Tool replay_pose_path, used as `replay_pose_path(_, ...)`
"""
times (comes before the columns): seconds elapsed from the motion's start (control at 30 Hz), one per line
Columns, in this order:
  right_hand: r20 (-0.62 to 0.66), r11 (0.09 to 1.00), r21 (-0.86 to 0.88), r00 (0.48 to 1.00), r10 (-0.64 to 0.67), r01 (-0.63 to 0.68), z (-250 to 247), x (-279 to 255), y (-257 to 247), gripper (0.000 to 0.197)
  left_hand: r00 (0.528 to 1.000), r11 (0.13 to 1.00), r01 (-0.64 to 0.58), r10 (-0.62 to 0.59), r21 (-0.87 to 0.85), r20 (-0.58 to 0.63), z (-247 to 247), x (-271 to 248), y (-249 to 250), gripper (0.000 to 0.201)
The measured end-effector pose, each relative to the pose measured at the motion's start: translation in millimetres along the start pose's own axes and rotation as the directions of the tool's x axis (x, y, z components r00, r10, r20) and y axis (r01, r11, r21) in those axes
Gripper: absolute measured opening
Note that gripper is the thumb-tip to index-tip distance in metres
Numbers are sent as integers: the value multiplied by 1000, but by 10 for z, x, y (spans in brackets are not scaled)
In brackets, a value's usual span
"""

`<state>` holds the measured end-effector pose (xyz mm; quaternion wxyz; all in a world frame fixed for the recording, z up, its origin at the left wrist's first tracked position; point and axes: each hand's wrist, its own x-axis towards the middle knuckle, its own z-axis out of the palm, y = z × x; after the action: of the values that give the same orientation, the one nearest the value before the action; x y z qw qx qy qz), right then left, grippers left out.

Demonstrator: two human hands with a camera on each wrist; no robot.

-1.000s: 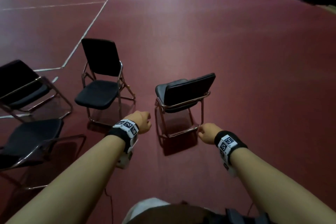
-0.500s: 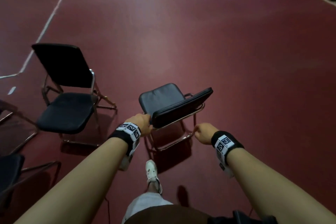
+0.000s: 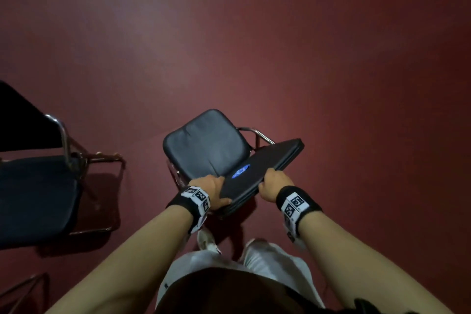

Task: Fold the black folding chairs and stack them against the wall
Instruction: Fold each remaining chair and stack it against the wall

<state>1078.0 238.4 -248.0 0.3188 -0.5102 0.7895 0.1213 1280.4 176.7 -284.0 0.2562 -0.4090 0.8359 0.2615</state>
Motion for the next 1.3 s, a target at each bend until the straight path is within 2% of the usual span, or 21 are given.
replay_pose_path(0.1,28,1000,0,1000,-3,3,-169,206,-50,24,998,999,-16,18,-36,58,-51,236,-165,68)
replay_pose_path(0.17,19,999,6,999,-49,49,-272,263,-56,9,992,993,6,8,-117,124,-117,307,-195,71)
replay_pose_path(0.23,7,996,56,998,-69,68,-368,404,-98,5,983,976,5,35,-216,181,-247,480,-219,79)
replay_pose_path(0.3,-24,986,122,993,-115,117,-452,495,-206,8,986,979,-15,47,-201,159,-372,551,-202,84)
replay_pose_path(0.47,-66,960,200,980,-189,198,-685,998,-598,12,995,997,79,-80,17,57,-688,790,-383,61)
replay_pose_path(0.73,-128,912,252,945,-300,324,-835,1556,-896,6,972,969,227,-219,-96,87,-962,1059,-871,63)
replay_pose_path(0.8,-92,897,274,938,-335,347,-816,1654,-932,16,966,958,252,-240,-134,98,-1034,1128,-990,62)
replay_pose_path(0.87,-2,886,284,924,-383,367,-677,1692,-943,37,961,955,264,-247,-135,128,-1110,1208,-1118,65)
replay_pose_path(0.93,93,918,287,945,-312,274,-433,1680,-865,54,959,959,254,-233,-127,163,-1196,1309,-1253,70)
replay_pose_path(1.03,157,945,325,987,-41,-13,20,1609,-510,56,964,970,219,-198,-108,175,-1291,1447,-1467,78)
replay_pose_path(1.1,222,927,307,963,152,-217,294,1506,-275,55,966,976,200,-182,-88,183,-1357,1545,-1637,81)
replay_pose_path(1.17,278,891,277,918,284,-360,505,1377,-150,56,965,982,178,-161,-67,206,-1463,1668,-1790,84)
replay_pose_path(1.3,308,823,310,869,387,-476,788,1294,-136,55,957,987,161,-151,-21,246,-1655,1782,-2015,85)
